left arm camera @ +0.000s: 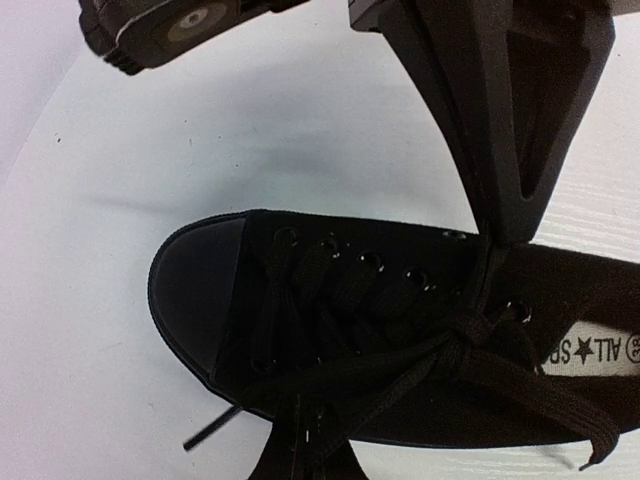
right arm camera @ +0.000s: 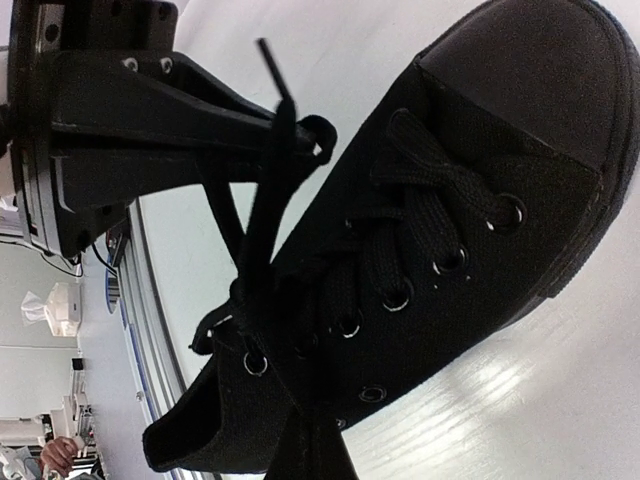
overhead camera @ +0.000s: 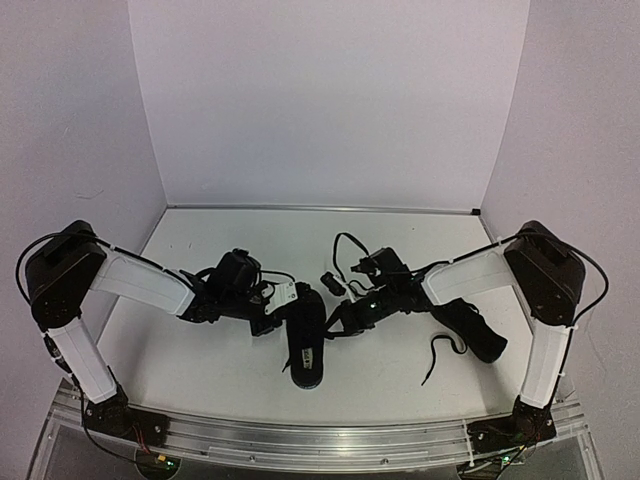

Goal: Tie the shoes

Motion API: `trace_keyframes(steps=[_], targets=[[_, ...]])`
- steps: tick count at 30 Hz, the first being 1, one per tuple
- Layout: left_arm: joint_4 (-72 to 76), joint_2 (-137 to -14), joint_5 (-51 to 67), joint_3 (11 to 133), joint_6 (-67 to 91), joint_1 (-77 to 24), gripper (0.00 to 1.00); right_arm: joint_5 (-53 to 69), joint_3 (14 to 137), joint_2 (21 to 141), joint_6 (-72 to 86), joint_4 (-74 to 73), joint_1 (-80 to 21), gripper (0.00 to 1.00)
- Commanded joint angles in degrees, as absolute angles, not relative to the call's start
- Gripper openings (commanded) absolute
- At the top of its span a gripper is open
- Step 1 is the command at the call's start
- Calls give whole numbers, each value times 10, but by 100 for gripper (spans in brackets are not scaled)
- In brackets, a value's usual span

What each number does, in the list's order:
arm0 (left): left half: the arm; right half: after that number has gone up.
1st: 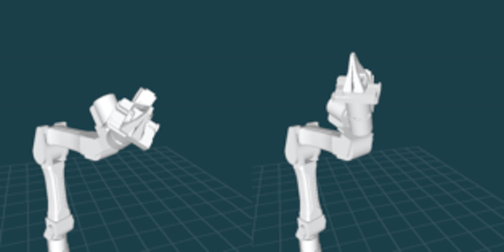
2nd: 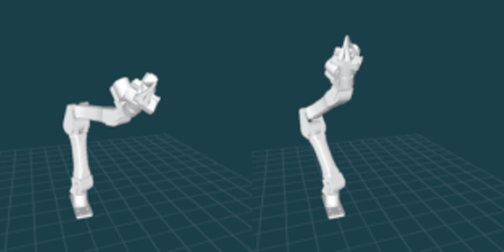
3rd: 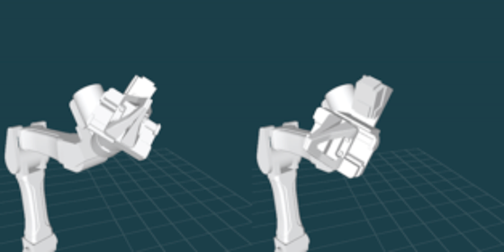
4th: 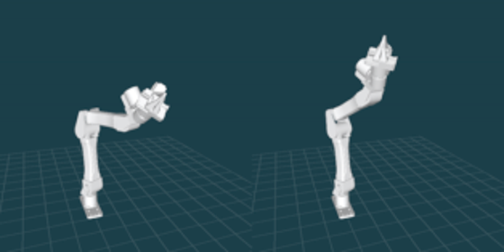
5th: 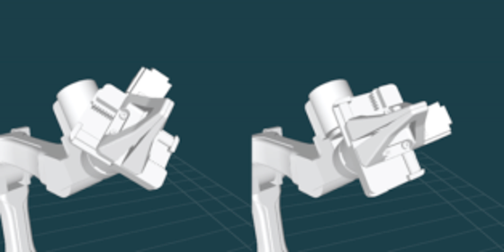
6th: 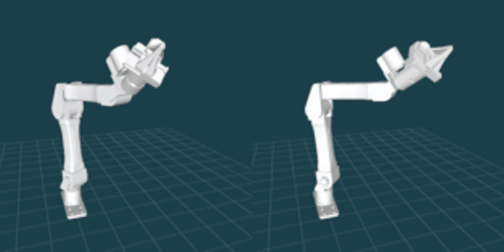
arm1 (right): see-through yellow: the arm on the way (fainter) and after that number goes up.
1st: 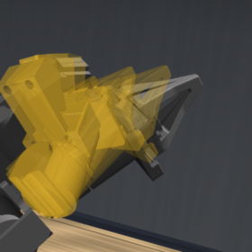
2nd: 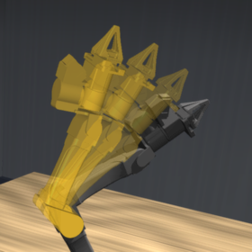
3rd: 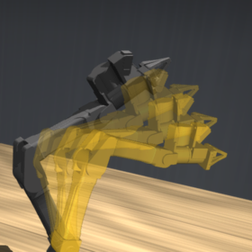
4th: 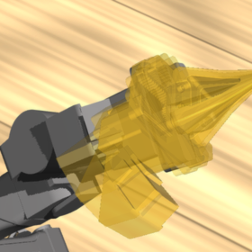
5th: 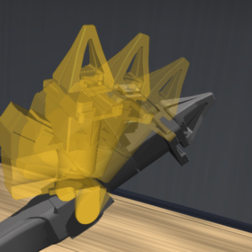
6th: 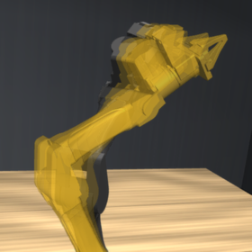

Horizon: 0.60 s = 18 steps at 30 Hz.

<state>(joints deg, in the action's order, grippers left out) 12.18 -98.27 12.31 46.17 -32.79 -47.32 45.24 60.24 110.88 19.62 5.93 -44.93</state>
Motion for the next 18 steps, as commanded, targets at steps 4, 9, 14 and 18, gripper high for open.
trace_keyframes(steps=[4,9,14,18], targets=[[105,-954,54,452,-299,-468,0,410,579,1055,194,25,-449,0],[98,-955,41,460,-284,-465,0,395,568,1044,194,17,-449,0],[59,-955,8,478,-281,-464,0,383,561,1044,195,14,-449,0],[43,-947,5,481,-274,-456,0,378,557,1047,196,14,-449,0]])
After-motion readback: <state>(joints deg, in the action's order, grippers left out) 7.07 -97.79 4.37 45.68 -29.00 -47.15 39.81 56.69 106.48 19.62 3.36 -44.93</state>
